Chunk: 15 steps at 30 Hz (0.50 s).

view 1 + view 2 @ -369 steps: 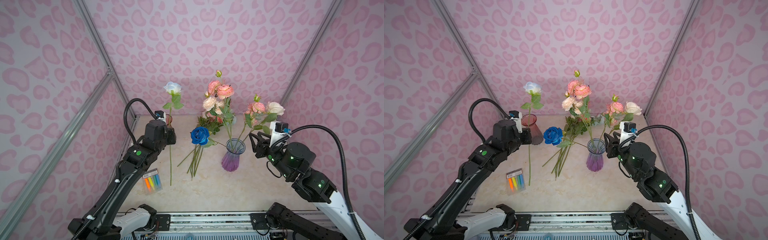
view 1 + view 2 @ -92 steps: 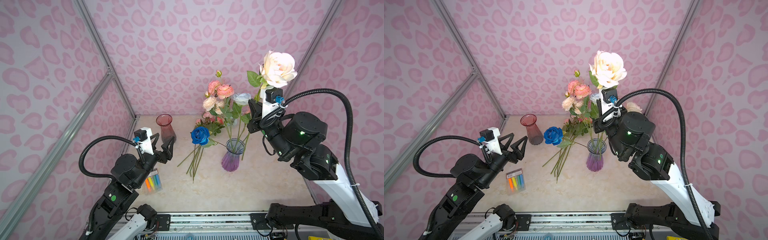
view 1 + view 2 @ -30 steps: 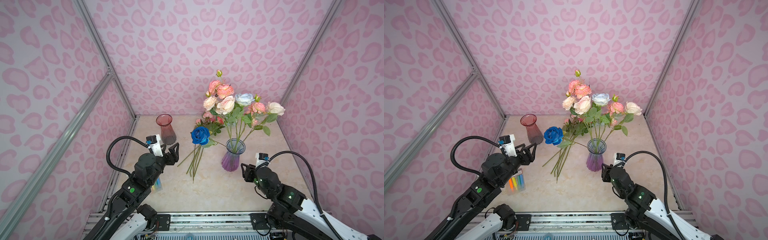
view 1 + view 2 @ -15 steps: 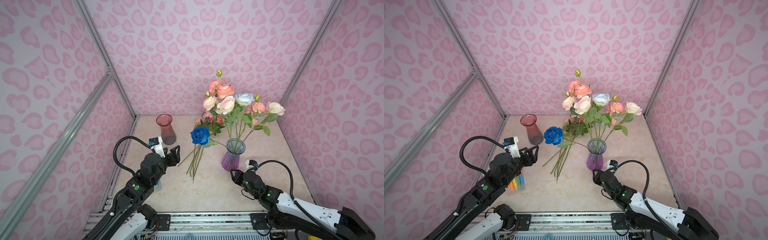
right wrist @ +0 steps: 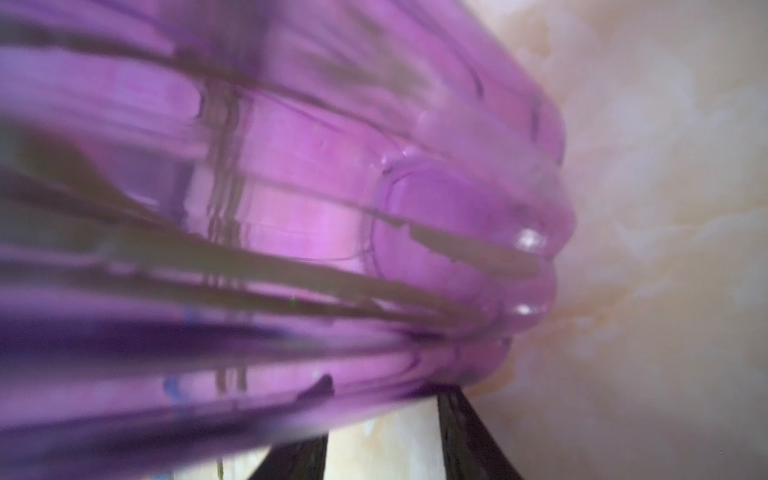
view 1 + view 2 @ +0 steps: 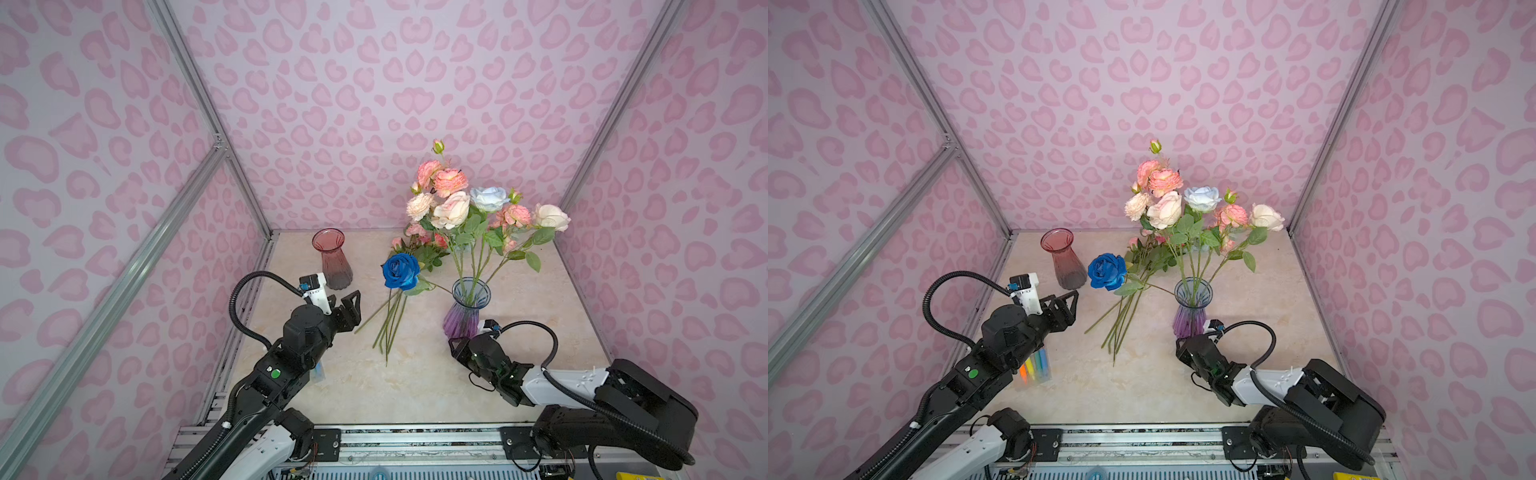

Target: Arrange the flowers into the vase

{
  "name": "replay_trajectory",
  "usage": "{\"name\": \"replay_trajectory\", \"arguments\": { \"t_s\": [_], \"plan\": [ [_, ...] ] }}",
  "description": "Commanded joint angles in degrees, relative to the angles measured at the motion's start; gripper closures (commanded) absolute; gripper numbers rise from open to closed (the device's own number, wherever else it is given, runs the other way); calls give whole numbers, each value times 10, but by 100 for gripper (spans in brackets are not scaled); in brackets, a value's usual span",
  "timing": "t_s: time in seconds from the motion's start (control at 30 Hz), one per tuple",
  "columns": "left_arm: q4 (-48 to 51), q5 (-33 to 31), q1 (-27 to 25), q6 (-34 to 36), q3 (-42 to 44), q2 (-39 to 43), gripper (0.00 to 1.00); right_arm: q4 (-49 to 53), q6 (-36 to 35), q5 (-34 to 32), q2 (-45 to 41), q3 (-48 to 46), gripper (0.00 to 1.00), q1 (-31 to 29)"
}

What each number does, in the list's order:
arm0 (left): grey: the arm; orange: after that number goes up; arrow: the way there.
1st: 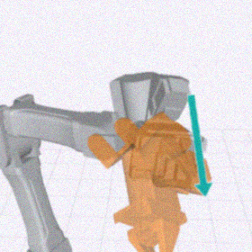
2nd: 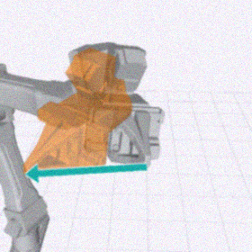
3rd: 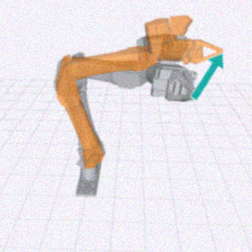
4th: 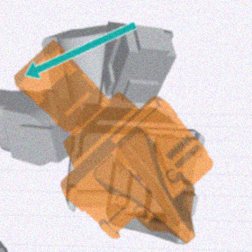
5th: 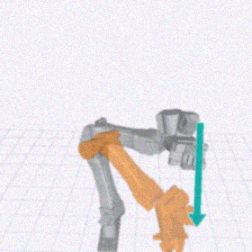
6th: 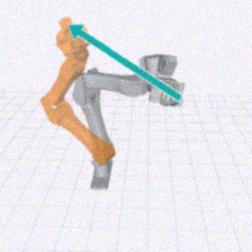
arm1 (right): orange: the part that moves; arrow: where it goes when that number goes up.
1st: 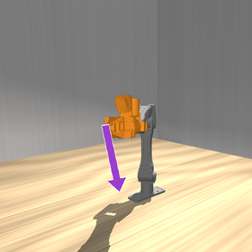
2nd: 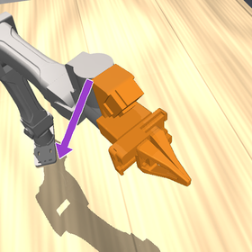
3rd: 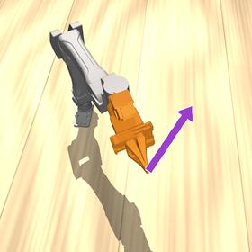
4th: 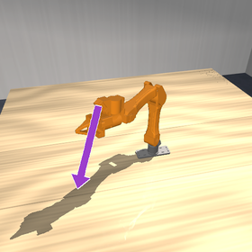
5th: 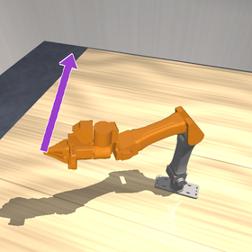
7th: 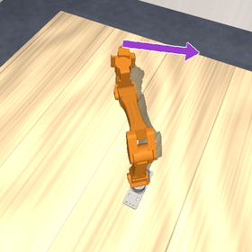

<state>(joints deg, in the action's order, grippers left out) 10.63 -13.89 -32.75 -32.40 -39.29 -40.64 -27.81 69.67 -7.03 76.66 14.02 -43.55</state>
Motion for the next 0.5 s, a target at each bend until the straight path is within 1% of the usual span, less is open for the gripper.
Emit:
{"name": "replay_trajectory", "arguments": {
  "t_s": [0.0, 0.1, 0.17, 0.33, 0.47],
  "plan": [
    [-18, -6, 0, 9, -1, -1, 25, -76, -2, 27, 31, 4, 55, 15],
    [-18, -7, 1, 13, -1, -4, 25, -62, -15, 10, 47, 24, 54, 24],
    [-18, -7, 1, 12, 1, -6, 25, -77, -19, 17, 60, 32, 54, 41],
    [-20, -7, 1, 12, 4, -7, 25, -75, -37, 30, 105, 72, 53, 82],
    [-22, -7, 1, 12, 3, -10, 25, -116, -31, 47, 161, 92, 53, 110]
  ]
}}
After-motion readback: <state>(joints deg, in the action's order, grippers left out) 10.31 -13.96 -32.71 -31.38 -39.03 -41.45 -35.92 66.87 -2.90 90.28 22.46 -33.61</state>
